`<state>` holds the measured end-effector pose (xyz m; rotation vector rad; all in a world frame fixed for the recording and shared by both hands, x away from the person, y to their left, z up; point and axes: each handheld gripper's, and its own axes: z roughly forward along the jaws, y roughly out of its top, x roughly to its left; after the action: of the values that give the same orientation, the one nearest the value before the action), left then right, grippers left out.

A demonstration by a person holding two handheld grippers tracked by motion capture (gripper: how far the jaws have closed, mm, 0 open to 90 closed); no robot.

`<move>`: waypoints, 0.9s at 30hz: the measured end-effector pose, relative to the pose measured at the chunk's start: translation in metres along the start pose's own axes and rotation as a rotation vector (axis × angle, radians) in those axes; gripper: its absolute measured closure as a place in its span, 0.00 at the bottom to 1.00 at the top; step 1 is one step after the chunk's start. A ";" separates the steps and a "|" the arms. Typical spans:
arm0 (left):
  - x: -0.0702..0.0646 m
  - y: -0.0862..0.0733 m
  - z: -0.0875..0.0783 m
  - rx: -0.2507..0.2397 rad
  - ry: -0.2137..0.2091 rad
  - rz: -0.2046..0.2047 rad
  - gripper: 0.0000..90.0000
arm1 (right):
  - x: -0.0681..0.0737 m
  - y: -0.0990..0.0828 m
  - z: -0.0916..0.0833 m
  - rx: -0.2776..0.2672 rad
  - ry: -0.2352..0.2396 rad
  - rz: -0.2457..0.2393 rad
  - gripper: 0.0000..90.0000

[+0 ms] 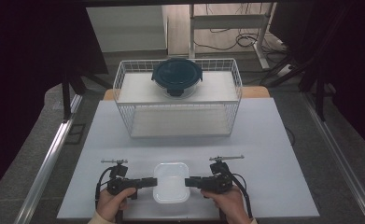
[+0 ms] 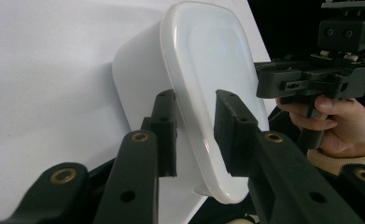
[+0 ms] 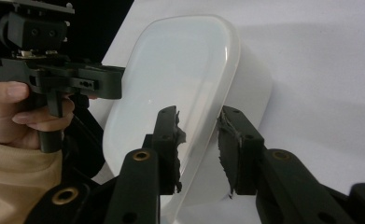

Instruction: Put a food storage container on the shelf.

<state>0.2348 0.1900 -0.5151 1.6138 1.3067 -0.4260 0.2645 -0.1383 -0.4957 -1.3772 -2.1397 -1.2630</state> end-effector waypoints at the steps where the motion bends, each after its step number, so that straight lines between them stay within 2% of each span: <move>1: -0.001 0.000 -0.001 0.000 -0.003 0.003 0.79 | 0.000 0.000 -0.001 -0.001 0.003 0.005 0.77; 5: -0.005 0.000 -0.005 -0.008 -0.009 0.023 0.83 | 0.001 -0.001 -0.007 -0.008 0.028 0.014 0.83; 7: -0.006 0.000 -0.008 -0.016 -0.027 0.024 0.86 | 0.003 -0.001 -0.010 -0.014 0.030 0.004 0.85; 10: -0.008 0.000 -0.010 -0.019 -0.024 0.041 0.89 | 0.005 0.000 -0.014 -0.022 0.039 -0.005 0.89; 12: -0.010 0.000 -0.011 -0.019 -0.017 0.046 0.89 | 0.007 0.000 -0.014 -0.022 0.028 -0.023 0.89; 15: -0.012 -0.001 -0.012 -0.025 -0.021 0.053 0.89 | 0.009 -0.001 -0.016 -0.028 0.035 -0.025 0.89; 27: -0.027 0.002 -0.019 -0.050 -0.014 0.107 0.89 | 0.016 0.004 -0.026 -0.052 0.046 -0.086 0.89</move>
<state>0.2213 0.1912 -0.4850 1.6275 1.2047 -0.3357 0.2546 -0.1493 -0.4685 -1.2752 -2.1705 -1.3782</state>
